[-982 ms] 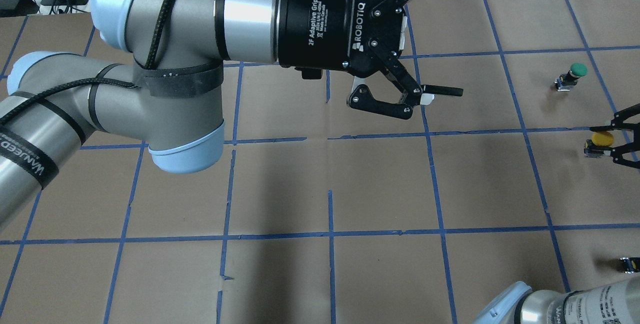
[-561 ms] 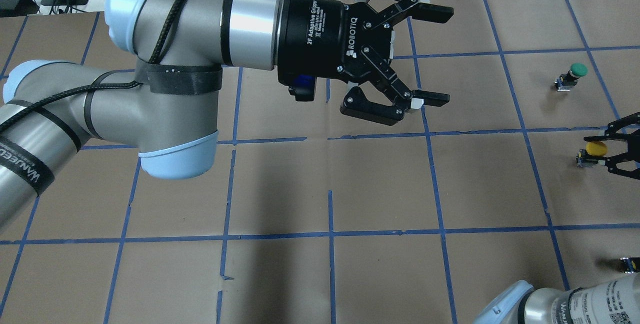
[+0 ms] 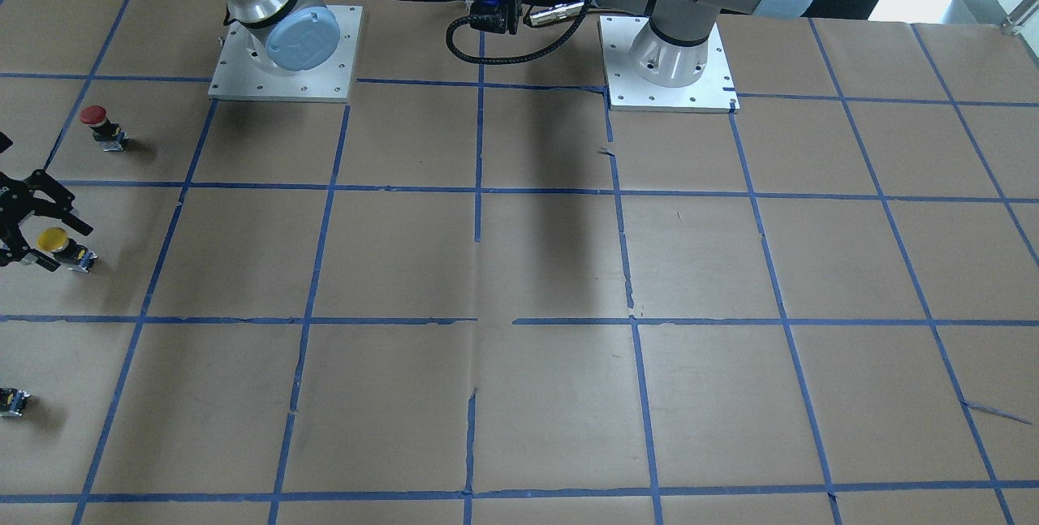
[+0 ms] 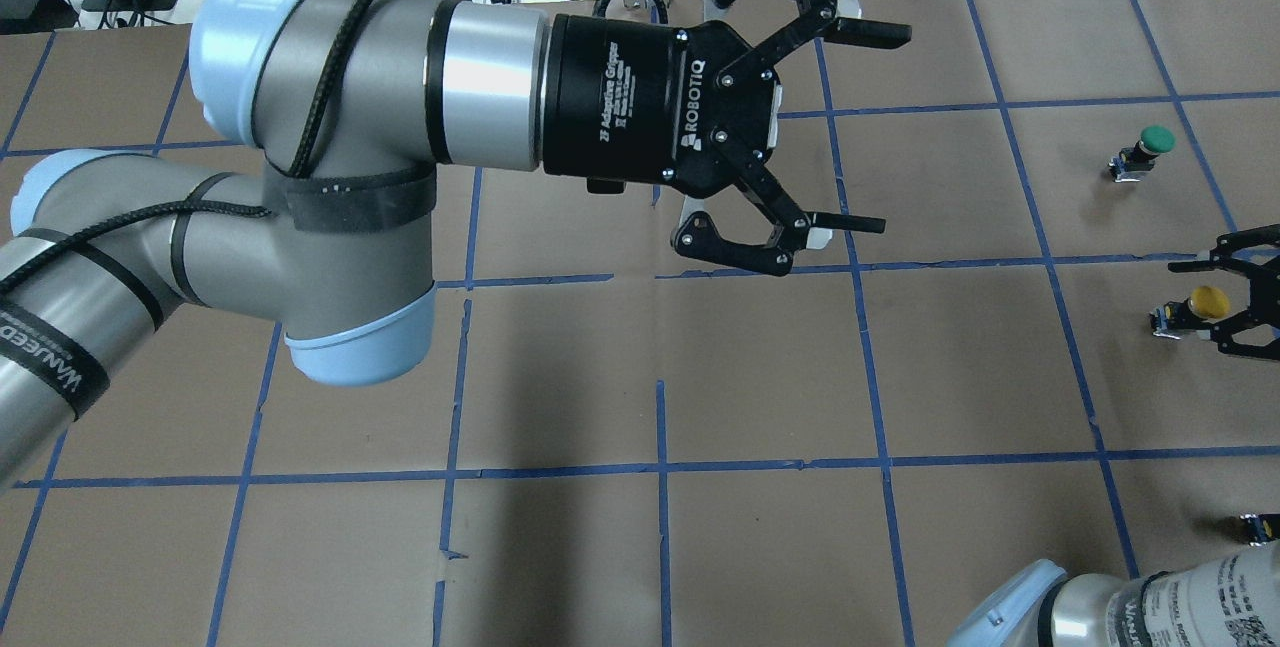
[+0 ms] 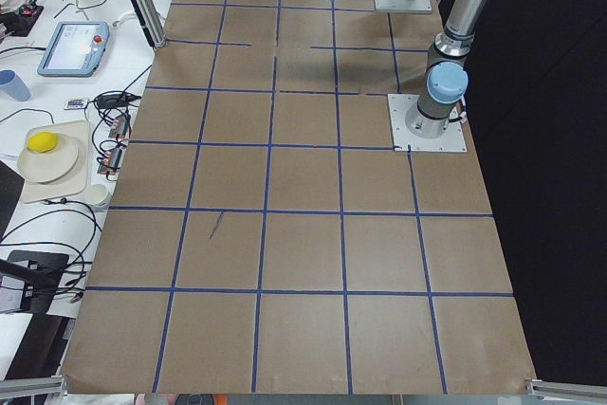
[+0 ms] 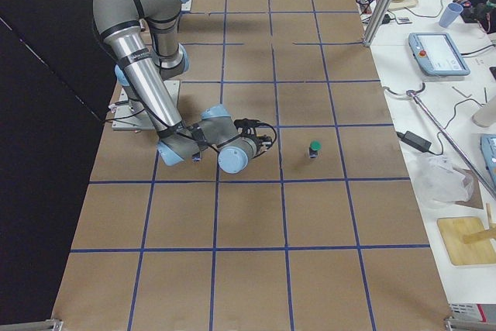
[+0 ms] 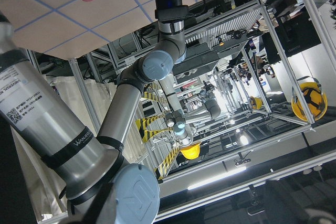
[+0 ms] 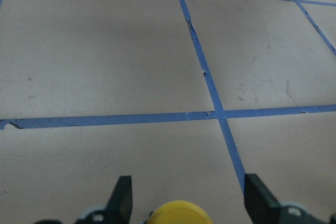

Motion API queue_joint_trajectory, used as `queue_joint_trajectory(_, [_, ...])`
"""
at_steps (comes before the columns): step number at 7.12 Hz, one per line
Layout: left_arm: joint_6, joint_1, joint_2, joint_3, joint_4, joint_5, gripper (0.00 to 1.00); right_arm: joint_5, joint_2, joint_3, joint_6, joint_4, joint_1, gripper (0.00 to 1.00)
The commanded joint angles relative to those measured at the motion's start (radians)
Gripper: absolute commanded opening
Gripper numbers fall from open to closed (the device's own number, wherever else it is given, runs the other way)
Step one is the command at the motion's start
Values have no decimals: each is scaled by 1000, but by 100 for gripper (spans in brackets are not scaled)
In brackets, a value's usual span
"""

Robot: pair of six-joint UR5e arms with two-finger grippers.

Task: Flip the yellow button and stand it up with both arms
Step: 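Open the right gripper and lift it away from the standing button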

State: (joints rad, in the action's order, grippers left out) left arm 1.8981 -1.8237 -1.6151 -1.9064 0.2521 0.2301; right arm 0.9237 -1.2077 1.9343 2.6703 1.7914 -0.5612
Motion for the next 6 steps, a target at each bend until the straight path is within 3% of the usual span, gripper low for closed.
queue_joint_trajectory(1, [21,1,1,-86,-302,-32,99,9,-22,-20,-89,-3,0,99])
queue_joint_trajectory(3, [36,33,-22,-91,-637,-122,99,53,-158,-20,-409,0,-11,100])
queue_joint_trajectory(4, [30,73,-34,-83,-749,-231,99,91,-221,-20,-638,5,-37,100])
queue_joint_trajectory(5, [121,99,-22,-83,-843,-254,99,168,-283,-21,-887,14,-92,100])
queue_joint_trajectory(6, [206,115,-17,-71,-841,-288,99,220,-343,-23,-1164,14,-153,100])
